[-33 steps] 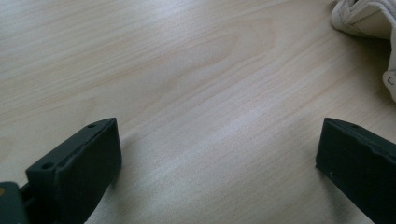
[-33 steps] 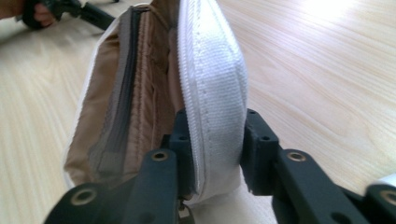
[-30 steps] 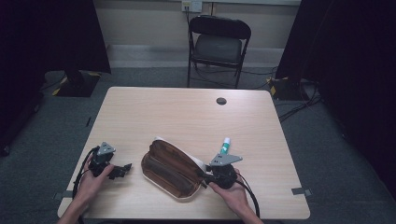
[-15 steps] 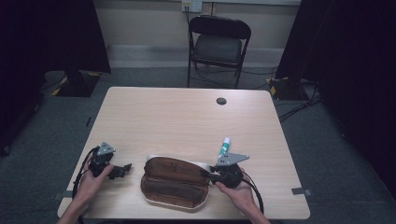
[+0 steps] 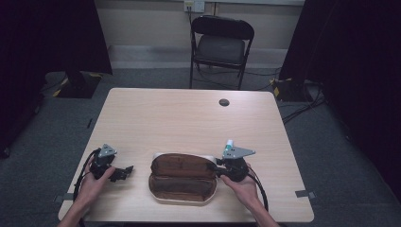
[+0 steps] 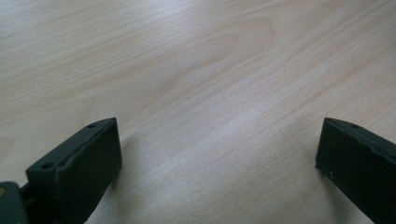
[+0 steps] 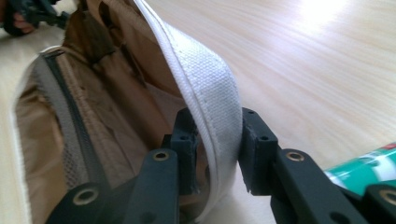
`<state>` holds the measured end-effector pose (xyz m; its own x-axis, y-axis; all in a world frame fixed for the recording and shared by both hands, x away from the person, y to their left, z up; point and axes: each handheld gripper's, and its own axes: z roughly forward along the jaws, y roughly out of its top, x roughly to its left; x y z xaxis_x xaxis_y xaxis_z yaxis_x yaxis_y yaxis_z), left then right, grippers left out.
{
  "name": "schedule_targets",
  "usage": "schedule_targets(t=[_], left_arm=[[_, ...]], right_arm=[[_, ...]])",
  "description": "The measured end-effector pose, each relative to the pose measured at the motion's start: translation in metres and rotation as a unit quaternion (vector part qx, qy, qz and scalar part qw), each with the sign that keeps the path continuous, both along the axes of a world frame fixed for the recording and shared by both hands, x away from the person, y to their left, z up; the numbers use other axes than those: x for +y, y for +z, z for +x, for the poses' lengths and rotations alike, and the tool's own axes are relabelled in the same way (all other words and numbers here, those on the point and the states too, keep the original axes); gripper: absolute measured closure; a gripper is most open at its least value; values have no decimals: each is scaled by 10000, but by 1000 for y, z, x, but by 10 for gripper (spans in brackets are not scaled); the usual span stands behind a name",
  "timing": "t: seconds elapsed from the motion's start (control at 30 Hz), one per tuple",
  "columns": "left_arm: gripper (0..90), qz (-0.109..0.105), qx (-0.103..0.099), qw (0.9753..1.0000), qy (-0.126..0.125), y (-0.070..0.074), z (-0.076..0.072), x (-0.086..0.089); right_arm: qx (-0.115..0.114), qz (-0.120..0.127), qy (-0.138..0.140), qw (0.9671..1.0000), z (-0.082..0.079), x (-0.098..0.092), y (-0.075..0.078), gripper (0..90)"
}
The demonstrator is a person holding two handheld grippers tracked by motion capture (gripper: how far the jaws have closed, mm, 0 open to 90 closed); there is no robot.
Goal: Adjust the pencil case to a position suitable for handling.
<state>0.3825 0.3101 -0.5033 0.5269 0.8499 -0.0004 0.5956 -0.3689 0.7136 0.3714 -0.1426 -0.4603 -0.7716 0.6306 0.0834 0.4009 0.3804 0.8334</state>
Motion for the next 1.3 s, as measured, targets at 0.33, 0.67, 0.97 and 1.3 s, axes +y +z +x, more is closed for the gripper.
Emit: schedule_targets(t=[0.33, 0.67, 0.97, 1.3], left_arm=[[0, 5, -2, 10000, -2, 0, 0, 0], [0, 5, -1, 10000, -2, 0, 0, 0], [0, 4, -2, 10000, -3, 0, 0, 0], [0, 4, -2, 10000, 0, 0, 0, 0]], right_arm=[[-83, 69, -164, 9998, 16, -3, 4, 696], [-121, 52, -242, 9996, 26, 1, 6, 734], [-103, 150, -239, 9995, 23, -5, 9, 633], [-150, 219, -389, 9989, 4, -27, 19, 496]])
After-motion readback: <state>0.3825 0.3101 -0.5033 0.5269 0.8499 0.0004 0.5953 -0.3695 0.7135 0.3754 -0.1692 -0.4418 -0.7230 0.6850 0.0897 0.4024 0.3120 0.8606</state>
